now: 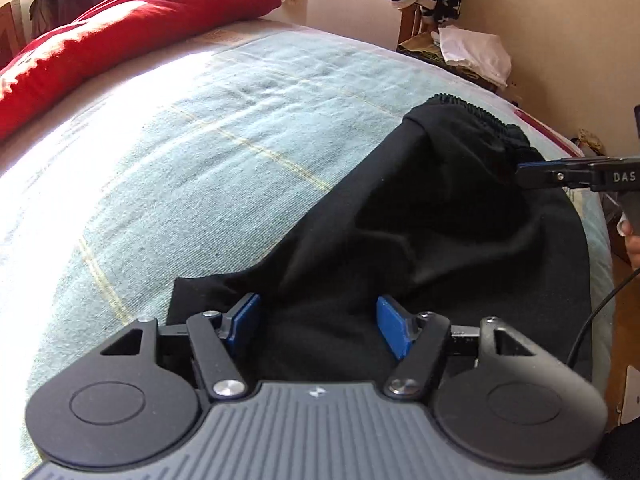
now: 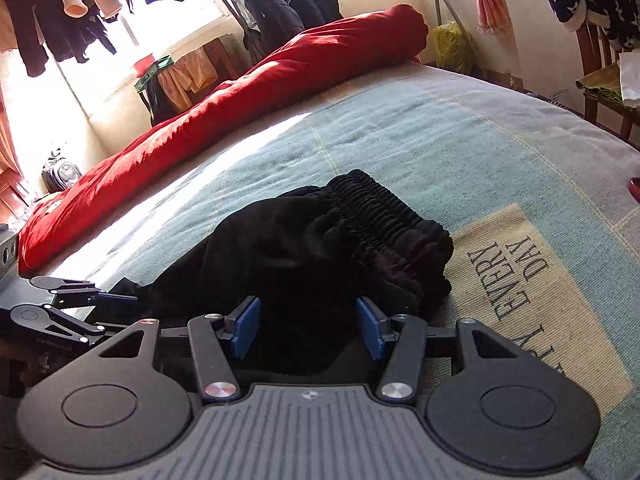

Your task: Fold clothes

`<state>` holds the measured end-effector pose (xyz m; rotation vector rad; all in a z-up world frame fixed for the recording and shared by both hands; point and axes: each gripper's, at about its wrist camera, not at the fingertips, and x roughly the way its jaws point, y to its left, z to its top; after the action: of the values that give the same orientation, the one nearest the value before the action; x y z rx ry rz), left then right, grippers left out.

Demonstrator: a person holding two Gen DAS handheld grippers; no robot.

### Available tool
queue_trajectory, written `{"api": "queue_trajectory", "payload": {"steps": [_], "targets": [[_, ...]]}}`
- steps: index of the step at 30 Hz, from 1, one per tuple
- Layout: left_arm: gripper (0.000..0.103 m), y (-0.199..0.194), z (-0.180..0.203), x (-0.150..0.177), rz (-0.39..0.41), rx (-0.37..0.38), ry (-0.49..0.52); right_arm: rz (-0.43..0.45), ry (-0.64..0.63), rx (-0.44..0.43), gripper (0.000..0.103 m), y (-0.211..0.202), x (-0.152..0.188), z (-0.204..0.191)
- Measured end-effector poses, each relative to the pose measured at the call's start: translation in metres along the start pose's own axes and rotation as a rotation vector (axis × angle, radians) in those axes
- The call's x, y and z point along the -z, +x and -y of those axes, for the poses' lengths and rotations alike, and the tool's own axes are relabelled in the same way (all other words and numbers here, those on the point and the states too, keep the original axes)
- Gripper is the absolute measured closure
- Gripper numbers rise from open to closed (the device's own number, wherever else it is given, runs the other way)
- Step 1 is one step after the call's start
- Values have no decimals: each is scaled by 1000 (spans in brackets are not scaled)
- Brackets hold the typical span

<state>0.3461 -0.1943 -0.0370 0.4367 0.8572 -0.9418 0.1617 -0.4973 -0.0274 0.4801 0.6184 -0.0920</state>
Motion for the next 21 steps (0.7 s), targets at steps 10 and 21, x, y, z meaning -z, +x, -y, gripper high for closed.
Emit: {"api": "queue_trajectory", "payload": {"steps": [10,21], "targets": [[34,3,9,-8,-10,-56,0,73,160,-70,41,-31,-9,32],[33,-30,16,0,105,-32,-112,-18,657,-272,27,10,18,110]]}}
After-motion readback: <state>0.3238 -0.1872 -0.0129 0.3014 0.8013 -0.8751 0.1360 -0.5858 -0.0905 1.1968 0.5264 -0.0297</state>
